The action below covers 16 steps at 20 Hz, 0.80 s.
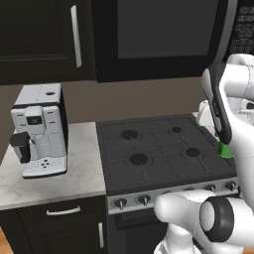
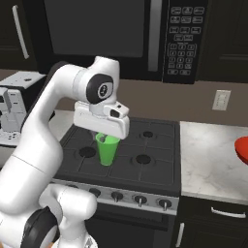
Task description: Pick the cup and bowl from the counter and place them on the counter next to the sink.
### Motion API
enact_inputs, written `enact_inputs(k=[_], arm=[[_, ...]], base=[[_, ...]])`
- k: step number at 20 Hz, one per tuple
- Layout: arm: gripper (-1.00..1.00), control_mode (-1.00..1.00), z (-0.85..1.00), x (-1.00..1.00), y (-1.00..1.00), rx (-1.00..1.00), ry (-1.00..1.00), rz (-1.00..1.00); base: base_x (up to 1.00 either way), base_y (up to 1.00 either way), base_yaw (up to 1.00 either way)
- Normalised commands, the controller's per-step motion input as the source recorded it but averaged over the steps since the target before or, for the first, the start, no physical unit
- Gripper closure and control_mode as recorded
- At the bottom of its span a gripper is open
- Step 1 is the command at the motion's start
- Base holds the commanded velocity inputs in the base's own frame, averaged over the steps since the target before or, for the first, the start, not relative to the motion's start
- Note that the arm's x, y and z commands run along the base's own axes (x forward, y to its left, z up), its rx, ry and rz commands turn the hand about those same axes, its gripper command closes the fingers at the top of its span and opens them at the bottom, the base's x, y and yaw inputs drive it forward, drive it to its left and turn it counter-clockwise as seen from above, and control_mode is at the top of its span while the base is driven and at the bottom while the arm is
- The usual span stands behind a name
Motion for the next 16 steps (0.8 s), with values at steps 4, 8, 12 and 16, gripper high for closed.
enact_inputs(k=[4,8,12,16], arm=[[1.00,-1.00,0.00,0.00,0.00,0.00,0.00,0.00],[1.00,-1.00,0.00,0.00,0.00,0.00,0.00,0.00],[1.00,1.00,0.00,0.00,0.00,0.00,0.00,0.00],[1.00,1.00,0.00,0.00,0.00,0.00,0.00,0.00]], base=[[0.00,0.00,0.00],[0.00,0.00,0.00],[0.00,0.00,0.00],[-0.77,-0.08,-0.03]])
